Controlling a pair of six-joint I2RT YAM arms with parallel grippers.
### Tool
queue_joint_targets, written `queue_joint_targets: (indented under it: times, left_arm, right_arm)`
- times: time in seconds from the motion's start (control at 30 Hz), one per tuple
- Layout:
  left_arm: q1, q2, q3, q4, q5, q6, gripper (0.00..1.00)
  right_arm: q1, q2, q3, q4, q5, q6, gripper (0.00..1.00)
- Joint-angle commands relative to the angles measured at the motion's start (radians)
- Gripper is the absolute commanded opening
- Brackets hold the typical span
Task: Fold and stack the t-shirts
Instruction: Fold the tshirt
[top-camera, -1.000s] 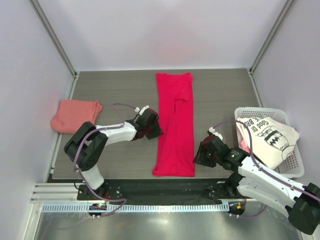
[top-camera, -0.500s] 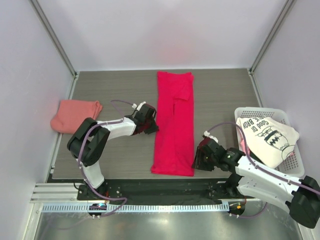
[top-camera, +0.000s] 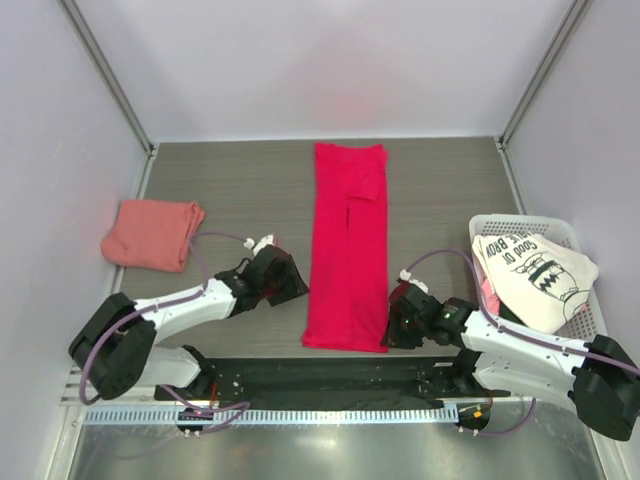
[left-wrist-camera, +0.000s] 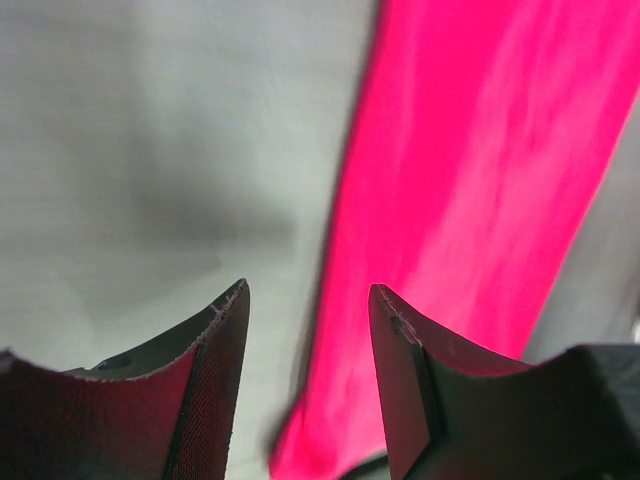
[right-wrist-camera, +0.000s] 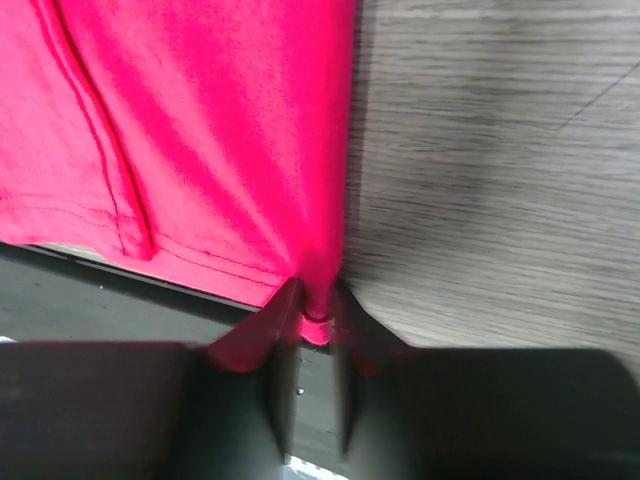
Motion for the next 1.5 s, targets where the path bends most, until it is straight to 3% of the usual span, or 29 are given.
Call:
queue_joint_targets:
  times: [0.0, 0.2, 0.4, 0.53, 0.87, 0.97, 1.2, 1.47]
  left_arm:
    - [-0.078, -0.09, -0.067, -0.013, -0.004, -0.054, 0.52]
    - [-0.239, -0.14, -0.139, -0.015, -0.027, -0.166, 0.49]
    - [-0.276, -0.155, -0.195, -0.015, -0.031, -0.215, 0.44]
    - [-0.324, -0.161, -0.205, -0.009, -0.028, -0.237, 0.36]
    - [-0.45, -0.144, -0.217, 0.036, -0.058, -0.317, 0.38]
    - [-0.474, -0.147, -0.222, 0.036, -0.07, -0.33, 0.34]
    - [-0.516, -0.164, -0.245, 0.034, -0.092, -0.364, 0.1]
    - [-0.522, -0.273, -0.225, -0.028, -0.124, -0.366, 0.0]
  right_arm:
    - [0.007, 0.01, -0.007, 0.013, 0.013, 0.013, 0.2]
    - [0.009, -0.038, -0.005, -0.035, 0.051, 0.028, 0.01]
    - [0.009, -0.069, 0.0, -0.064, 0.06, 0.031, 0.01]
    - [0.009, -0.067, -0.002, -0.066, 0.06, 0.03, 0.01]
    - [0.009, -0.076, -0.008, -0.061, 0.059, 0.033, 0.01]
    - [0.009, -0.088, -0.011, -0.063, 0.054, 0.034, 0.01]
    - [0.009, -0.099, -0.013, -0.064, 0.048, 0.034, 0.01]
    - [0.01, -0.148, 0.059, -0.125, 0.074, 0.028, 0.01]
